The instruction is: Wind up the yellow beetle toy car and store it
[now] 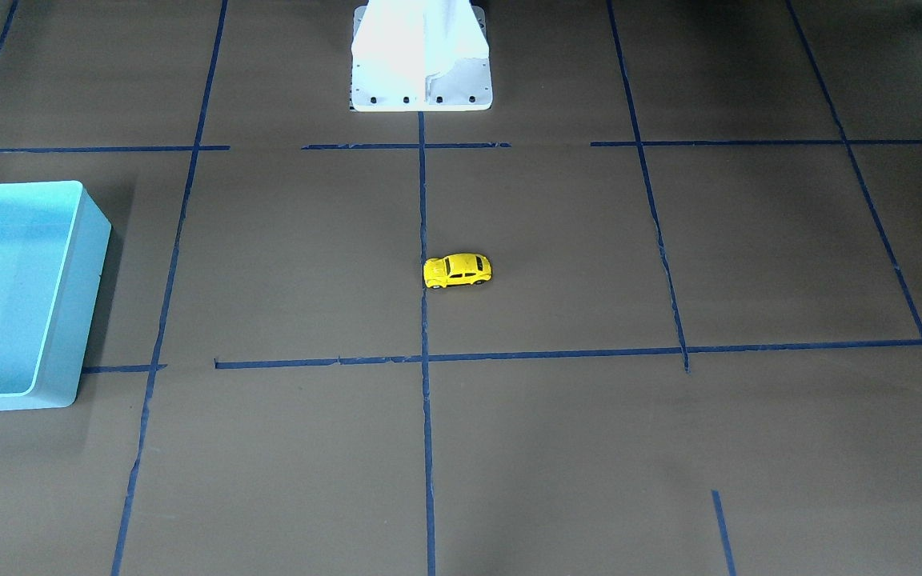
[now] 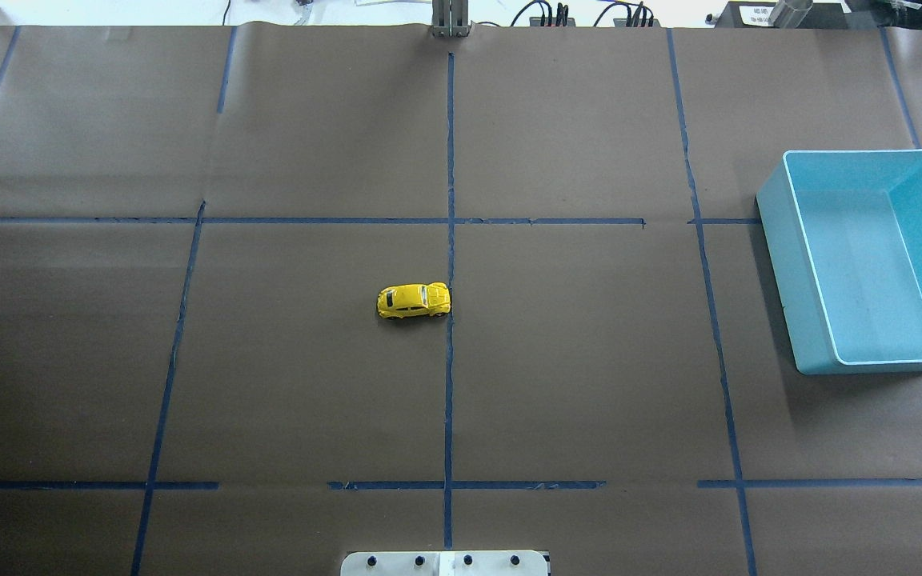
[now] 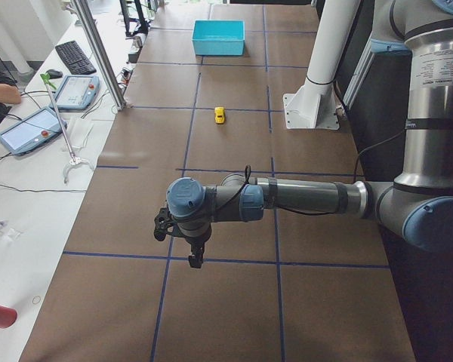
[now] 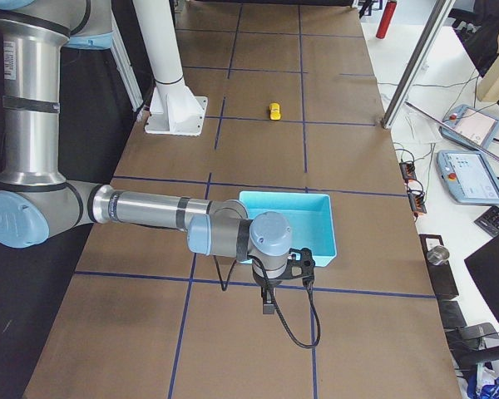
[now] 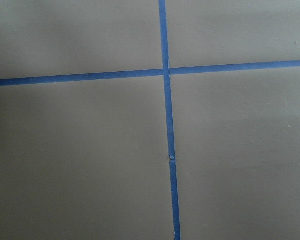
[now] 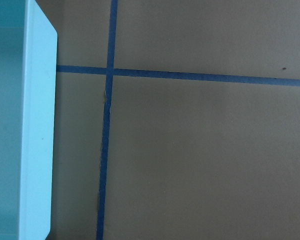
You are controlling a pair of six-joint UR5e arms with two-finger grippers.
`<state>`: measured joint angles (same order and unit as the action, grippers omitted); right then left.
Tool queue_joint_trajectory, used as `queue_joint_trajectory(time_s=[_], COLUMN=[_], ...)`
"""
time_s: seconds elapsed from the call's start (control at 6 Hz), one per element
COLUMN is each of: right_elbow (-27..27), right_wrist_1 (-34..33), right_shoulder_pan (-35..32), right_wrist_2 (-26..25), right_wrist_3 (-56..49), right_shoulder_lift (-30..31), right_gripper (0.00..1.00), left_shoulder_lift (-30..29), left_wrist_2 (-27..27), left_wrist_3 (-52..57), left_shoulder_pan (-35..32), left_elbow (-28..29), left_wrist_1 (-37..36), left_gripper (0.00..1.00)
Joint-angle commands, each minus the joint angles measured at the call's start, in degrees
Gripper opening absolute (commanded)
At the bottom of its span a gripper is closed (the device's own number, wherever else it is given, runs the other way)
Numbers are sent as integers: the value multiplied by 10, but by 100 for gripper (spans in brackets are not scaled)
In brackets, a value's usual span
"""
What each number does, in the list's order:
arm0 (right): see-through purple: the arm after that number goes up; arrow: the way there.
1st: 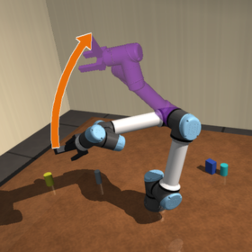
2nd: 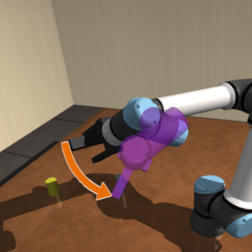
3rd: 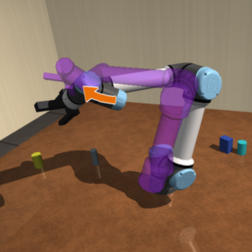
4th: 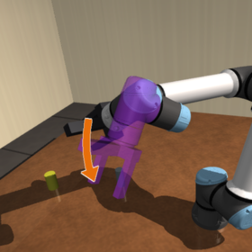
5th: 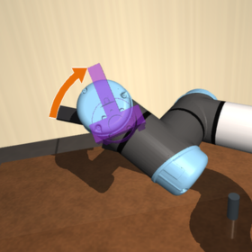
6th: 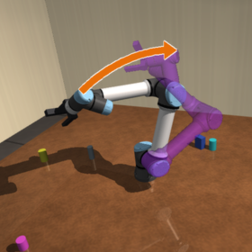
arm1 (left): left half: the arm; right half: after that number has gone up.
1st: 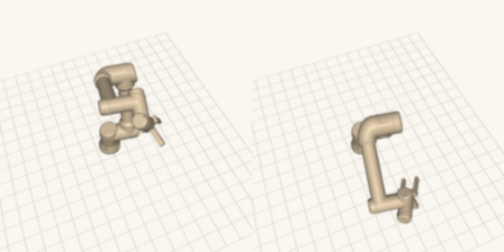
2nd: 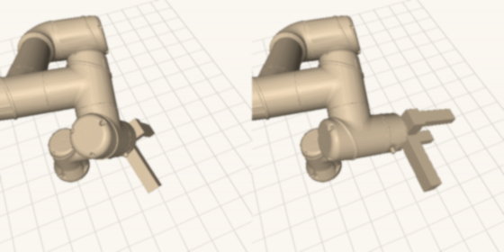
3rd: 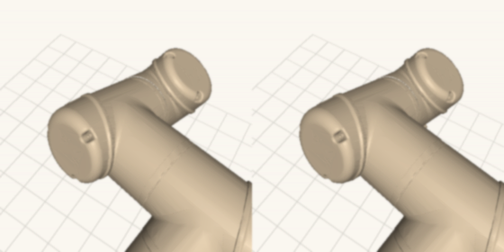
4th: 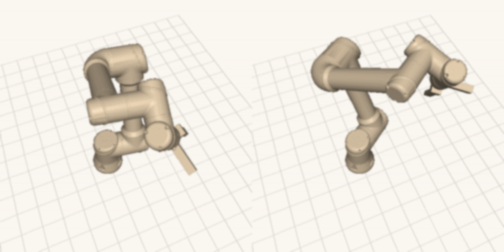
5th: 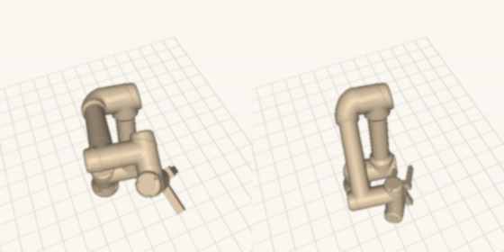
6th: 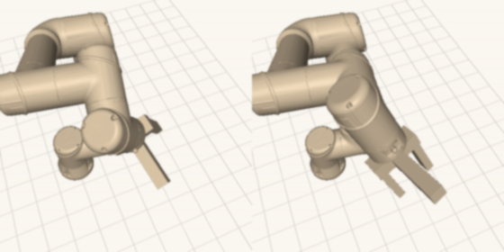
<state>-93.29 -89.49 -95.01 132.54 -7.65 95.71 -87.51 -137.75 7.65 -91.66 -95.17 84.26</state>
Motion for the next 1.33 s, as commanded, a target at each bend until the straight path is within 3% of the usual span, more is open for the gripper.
queue_joint_trajectory(time_s=[0.0,0.83,1.17], right_elbow=[-1,-1,0], right_wrist_1=[0,0,0], right_shoulder_pan=[0,0,0], right_wrist_2=[0,0,0], right_wrist_3=[0,0,0], right_shoulder_lift=[0,0,0], right_gripper=[100,100,100], left_shoulder_lift=[1,-4,-32], left_wrist_2=[-1,-1,10], left_wrist_3=[-1,-1,0], left_shoulder_pan=[-1,3,21], left_elbow=[-17,-32,-41], left_wrist_1=[0,11,22], left_gripper=[100,100,100])
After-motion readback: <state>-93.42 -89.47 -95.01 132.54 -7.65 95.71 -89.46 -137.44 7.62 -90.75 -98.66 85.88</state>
